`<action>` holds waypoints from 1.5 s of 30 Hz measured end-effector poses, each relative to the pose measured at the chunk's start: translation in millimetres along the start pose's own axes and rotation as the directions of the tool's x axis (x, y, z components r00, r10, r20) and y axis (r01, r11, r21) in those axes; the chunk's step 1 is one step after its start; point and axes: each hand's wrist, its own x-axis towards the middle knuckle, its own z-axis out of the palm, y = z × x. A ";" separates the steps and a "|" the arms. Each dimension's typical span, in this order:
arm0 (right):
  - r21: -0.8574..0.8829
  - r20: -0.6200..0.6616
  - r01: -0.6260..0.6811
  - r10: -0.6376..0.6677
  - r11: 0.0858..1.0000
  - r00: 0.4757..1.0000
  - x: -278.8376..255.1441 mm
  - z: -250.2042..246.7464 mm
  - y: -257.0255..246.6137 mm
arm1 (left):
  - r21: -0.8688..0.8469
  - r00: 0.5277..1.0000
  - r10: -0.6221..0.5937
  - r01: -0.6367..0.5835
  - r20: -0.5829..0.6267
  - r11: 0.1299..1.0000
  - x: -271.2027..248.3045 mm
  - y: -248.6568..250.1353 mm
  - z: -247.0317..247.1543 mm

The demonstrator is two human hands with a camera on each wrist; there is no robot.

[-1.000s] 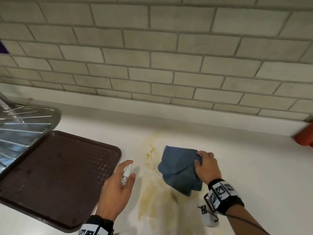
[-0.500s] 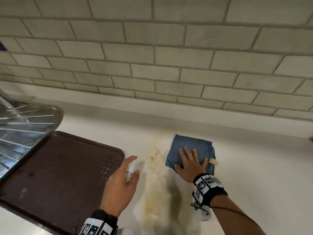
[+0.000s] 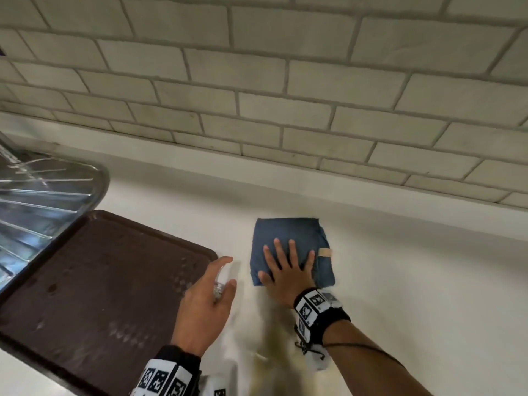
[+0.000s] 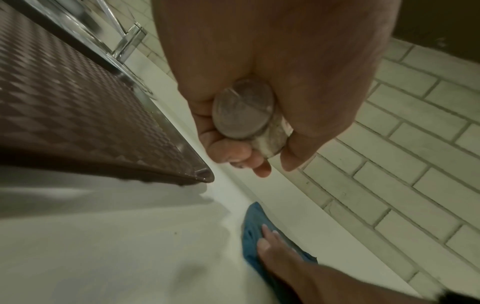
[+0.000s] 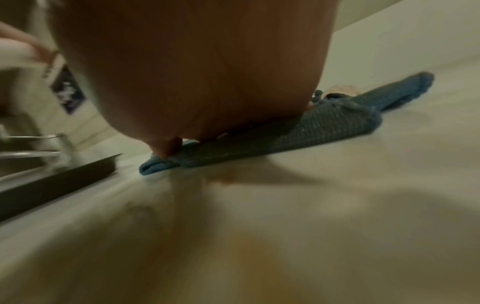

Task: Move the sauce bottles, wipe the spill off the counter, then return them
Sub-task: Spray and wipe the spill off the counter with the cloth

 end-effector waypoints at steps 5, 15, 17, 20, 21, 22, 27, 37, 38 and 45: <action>-0.099 -0.062 0.079 -0.086 0.992 0.994 -59.4 43.9 6.9 | -0.011 1.000 0.020 -0.019 0.022 1.000 2.7 -3.6 -0.3; 0.051 0.057 -0.192 0.189 0.980 0.980 12.2 -20.3 1.8 | -0.049 0.999 -0.005 0.007 0.033 0.999 -27.1 -19.8 -15.4; 0.016 0.057 -0.163 0.162 0.986 0.985 13.5 -15.2 -20.0 | -0.035 1.000 -0.006 0.007 0.028 0.999 -31.4 -24.6 -20.5; -0.024 0.011 -0.002 0.003 1.000 1.000 -15.9 7.8 -46.4 | -0.028 1.000 0.005 -0.004 0.020 1.000 -32.2 -27.5 -26.6; -0.048 -0.017 0.032 -0.033 0.998 0.999 -31.9 17.8 -53.5 | -0.027 1.000 0.009 -0.009 0.023 1.000 -30.8 -27.8 -27.4; -0.052 -0.046 0.049 -0.051 0.997 0.998 -47.8 30.0 -59.4 | -0.029 0.999 0.018 -0.017 0.032 0.999 -28.7 -27.7 -27.4; -0.023 -0.074 0.039 -0.041 0.999 0.996 -108.3 69.4 -54.1 | -0.062 0.991 0.079 -0.073 0.108 0.995 -22.6 -19.6 -16.8; 0.143 -0.041 -0.332 0.340 0.933 0.939 -106.8 38.3 31.3 | -0.119 0.966 0.133 -0.109 0.220 0.987 -19.7 -14.3 3.2; 0.117 -0.057 -0.313 0.321 0.943 0.945 -115.1 45.7 20.3 | -0.126 0.964 0.131 -0.104 0.231 0.986 -18.3 -14.7 3.6; 0.065 -0.104 -0.159 0.165 0.985 0.981 -181.7 78.1 13.1 | -0.094 0.941 0.209 -0.190 0.265 0.977 -15.0 -3.0 14.9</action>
